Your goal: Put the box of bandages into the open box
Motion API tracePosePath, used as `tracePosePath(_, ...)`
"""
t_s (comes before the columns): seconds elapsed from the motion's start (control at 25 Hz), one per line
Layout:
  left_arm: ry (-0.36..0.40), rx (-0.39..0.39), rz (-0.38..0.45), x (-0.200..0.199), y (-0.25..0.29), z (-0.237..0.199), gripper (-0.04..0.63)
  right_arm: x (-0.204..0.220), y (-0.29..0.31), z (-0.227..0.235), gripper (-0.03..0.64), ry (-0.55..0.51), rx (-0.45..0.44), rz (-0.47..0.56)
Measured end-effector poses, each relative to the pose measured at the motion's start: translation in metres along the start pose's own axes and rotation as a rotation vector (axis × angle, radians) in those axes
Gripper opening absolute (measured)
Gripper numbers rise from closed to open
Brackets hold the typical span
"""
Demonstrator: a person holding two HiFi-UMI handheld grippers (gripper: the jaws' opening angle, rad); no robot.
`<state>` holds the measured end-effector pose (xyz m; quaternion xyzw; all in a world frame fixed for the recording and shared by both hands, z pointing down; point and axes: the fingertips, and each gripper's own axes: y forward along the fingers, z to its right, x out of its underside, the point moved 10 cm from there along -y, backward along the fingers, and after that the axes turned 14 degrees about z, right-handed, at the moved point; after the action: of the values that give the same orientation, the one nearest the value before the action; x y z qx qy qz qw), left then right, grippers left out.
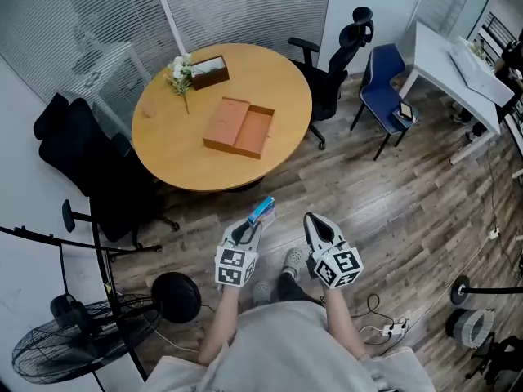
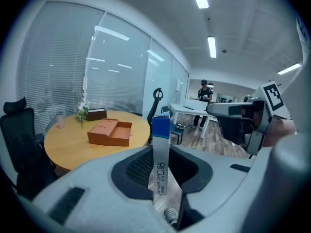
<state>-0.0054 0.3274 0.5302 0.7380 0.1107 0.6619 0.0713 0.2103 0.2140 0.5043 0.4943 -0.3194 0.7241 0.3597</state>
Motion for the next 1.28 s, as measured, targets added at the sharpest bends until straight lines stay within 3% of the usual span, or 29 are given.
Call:
tracePosePath(0.28,-0.032,-0.057,0.001,-0.004,0.034,-0.014,0.091,-0.013,0.028,0.025,-0.005,-0.092,-0.029,-0.011)
tracePosePath(0.44,-0.033,-0.047,0.005,-0.013,0.065,-0.011,0.091,-0.024,0.029,0.049,-0.005,-0.085,-0.026,0.039)
tracePosePath(0.64,-0.03,-0.003,0.014,-0.015,0.098,0.004,0.091,-0.026,0.037,0.079,-0.005,-0.067,-0.005,0.009)
tracePosePath(1.28,-0.039,0.009,0.01,-0.014,0.156,-0.002,0.091,-0.013,0.04,0.12,-0.005,-0.044,0.064,-0.065)
